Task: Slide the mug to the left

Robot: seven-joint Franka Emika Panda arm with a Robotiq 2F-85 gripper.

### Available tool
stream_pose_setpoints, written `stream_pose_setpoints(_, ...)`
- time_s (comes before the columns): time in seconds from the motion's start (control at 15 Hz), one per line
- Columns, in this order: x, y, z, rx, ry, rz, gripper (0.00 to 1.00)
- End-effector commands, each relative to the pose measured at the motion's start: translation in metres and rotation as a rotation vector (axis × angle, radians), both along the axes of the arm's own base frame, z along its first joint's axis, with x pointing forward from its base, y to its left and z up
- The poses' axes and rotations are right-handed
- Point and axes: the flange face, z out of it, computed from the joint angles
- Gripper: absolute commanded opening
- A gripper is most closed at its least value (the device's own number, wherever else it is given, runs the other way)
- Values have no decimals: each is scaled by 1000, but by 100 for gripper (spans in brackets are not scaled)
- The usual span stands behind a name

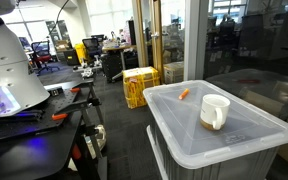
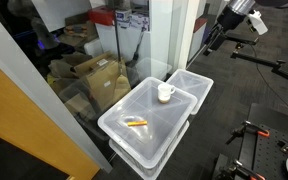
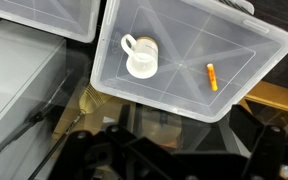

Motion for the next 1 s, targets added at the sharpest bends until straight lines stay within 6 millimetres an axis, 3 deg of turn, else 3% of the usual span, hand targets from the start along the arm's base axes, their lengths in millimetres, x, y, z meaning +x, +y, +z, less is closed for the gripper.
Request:
stream_pose_setpoints(0.0,19,-1,-12,-3,-11,6,100)
stream_pose_setpoints(0.93,80,4,-48,-25,14,-25,100)
